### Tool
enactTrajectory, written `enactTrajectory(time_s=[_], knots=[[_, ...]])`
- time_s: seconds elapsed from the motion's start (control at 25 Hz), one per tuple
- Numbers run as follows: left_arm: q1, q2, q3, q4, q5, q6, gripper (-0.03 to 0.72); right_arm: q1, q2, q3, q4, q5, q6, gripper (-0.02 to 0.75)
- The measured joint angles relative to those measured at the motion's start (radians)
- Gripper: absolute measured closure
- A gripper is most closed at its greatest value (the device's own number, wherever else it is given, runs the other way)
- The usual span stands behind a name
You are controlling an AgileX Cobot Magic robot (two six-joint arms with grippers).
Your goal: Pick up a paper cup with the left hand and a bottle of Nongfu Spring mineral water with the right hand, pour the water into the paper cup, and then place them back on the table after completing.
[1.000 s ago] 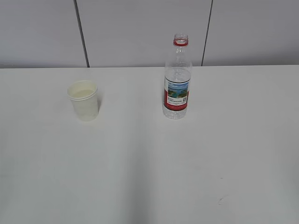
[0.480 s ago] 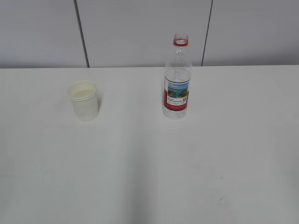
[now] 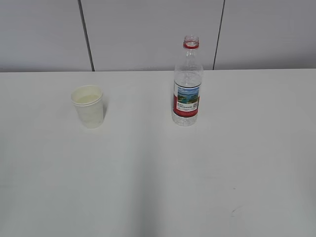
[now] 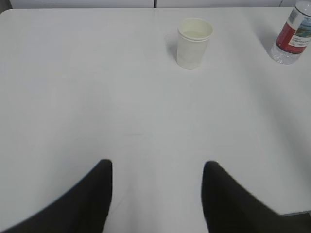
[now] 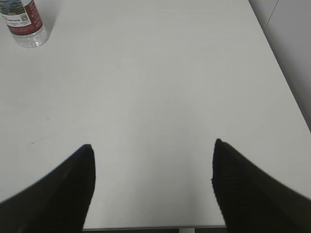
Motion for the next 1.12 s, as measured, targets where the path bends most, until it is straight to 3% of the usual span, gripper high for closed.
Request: enactTrajectory(time_s=[1.12], knots=[[0.0,0.0,0.0,0.0,0.0,0.0,0.314,0.0,0.0,0.0,0.002,0.0,0.0,0.185]])
